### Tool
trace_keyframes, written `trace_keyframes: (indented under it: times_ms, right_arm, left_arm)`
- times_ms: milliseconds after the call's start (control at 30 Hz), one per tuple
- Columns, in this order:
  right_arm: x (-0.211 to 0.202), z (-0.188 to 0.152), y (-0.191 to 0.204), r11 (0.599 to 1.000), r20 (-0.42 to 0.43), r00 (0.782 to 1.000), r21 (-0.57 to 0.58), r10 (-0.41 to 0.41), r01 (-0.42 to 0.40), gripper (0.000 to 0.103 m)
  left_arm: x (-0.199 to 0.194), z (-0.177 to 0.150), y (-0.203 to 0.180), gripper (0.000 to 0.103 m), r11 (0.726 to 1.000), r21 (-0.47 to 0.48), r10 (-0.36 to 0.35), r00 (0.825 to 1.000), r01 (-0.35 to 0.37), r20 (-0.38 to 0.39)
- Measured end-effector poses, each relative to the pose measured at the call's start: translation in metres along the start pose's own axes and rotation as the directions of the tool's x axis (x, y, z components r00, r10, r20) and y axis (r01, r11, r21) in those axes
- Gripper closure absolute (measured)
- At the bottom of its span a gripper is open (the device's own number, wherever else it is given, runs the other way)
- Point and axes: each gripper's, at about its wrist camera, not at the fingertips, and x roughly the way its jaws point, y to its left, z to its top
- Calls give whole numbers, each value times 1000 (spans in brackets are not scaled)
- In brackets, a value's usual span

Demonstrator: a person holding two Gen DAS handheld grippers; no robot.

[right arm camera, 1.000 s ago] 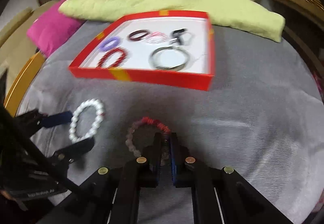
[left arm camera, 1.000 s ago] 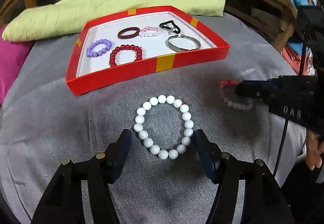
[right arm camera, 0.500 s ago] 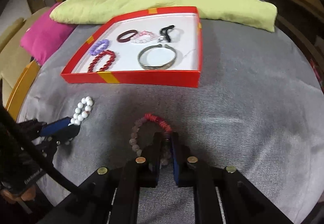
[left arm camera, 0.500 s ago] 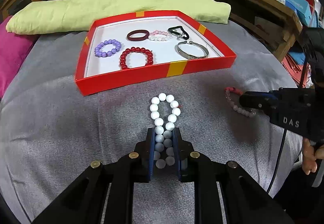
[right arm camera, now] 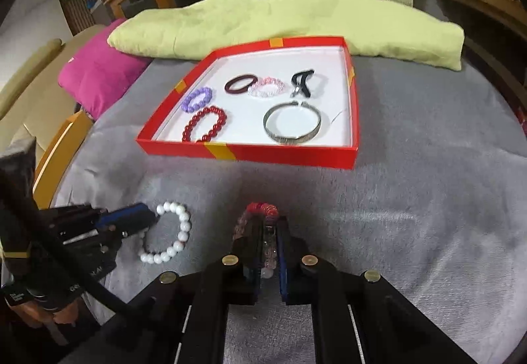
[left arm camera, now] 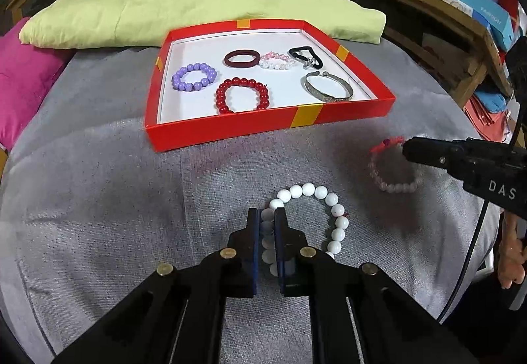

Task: Organize jewelry
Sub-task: 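Lift and carry both bead bracelets toward the red box with both tools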

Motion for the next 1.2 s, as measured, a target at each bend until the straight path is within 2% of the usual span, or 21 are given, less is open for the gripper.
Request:
trace_keyframes:
  times_ms: [100, 167, 200, 267, 333, 367, 400, 533, 733, 967, 1133, 1200]
  right_arm:
    - [4, 0, -6, 999, -16, 999, 31, -31, 31, 95]
    - [8, -1, -13, 998, -38, 999, 59, -32, 34, 95]
    - [8, -1, -15, 997, -43, 999, 66, -32, 34, 95]
    - [9, -2, -18, 997, -47, 998, 72, -32, 35, 95]
    - [9, -2, -17, 997, -48, 998, 73, -30, 33, 95]
    - [8, -3, -16, 997, -46, 998, 70, -30, 33, 95]
    - [8, -3, -16, 997, -43, 999, 69, -29, 32, 95]
    - [1, 0, -13, 998, -14, 1000, 67, -6, 7, 95]
    - [-17, 7, -7, 994, 77, 995, 84, 62, -68, 95]
    - [-46, 17, 12, 984, 229, 963, 71, 145, -165, 95]
    - [-60, 22, 21, 973, 309, 932, 71, 189, -220, 95]
    - [-62, 24, 23, 969, 323, 926, 77, 198, -234, 95]
  left_arm:
    - [-2, 0, -2, 93, 1000, 14, 12, 1000, -13, 9]
    - [2, -1, -4, 82, 1000, 23, 10, 1000, -10, -13]
    - [7, -2, -6, 69, 999, 34, 13, 999, -11, -38]
    - [10, -5, -11, 66, 998, 60, 26, 999, -24, -23]
    - [11, -4, -10, 69, 998, 56, 16, 1000, -15, -18]
    - [11, -4, -8, 77, 999, 42, 8, 1000, -8, -17]
    - [11, -4, -6, 93, 1000, 28, 7, 1000, -7, -19]
    - [6, -1, -5, 94, 999, 36, 19, 1000, -19, 2]
    - [-29, 11, 0, 93, 1000, 5, -18, 994, 18, 108]
    - [-75, 32, 13, 94, 998, -54, -30, 967, 45, 253]
    - [-91, 41, 22, 94, 993, -113, 14, 943, 25, 334]
    - [-90, 44, 23, 94, 992, -123, 32, 940, 11, 340]
